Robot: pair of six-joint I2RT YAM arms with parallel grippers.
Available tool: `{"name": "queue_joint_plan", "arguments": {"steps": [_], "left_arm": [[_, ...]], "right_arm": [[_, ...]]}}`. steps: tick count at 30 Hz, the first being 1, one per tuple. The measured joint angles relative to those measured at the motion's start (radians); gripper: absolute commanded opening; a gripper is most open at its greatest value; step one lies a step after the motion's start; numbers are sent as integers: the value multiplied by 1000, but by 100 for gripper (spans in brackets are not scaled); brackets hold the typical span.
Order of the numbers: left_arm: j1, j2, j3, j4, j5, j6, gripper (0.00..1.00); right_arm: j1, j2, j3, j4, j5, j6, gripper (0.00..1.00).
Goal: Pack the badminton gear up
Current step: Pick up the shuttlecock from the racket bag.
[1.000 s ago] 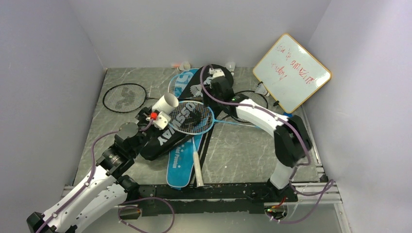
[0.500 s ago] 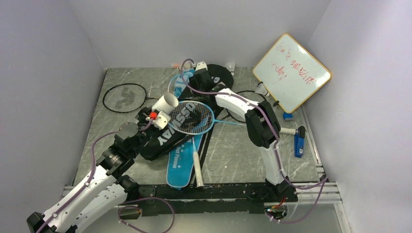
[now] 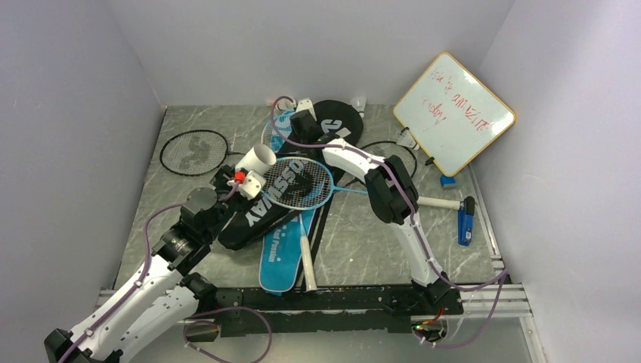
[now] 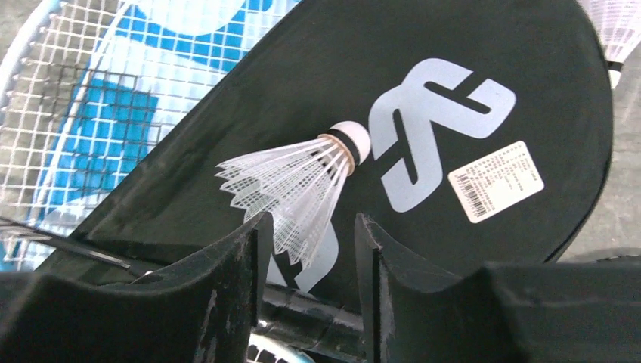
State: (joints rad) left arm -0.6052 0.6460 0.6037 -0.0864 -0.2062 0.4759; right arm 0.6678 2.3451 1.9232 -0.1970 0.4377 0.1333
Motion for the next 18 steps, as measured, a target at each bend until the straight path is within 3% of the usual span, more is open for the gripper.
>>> {"name": "queue_joint_plan", "arguments": {"steps": [6, 9, 18], "left_arm": [[9, 0, 0, 0, 2, 0, 55], [11, 0, 0, 0, 4, 0, 55], [15, 0, 0, 0, 15, 0, 55]], "right_arm": [[2, 14, 19, 5, 77, -21, 31], [2, 16, 31, 8, 103, -34, 0], [3, 0, 32, 14, 101, -9, 0]]}}
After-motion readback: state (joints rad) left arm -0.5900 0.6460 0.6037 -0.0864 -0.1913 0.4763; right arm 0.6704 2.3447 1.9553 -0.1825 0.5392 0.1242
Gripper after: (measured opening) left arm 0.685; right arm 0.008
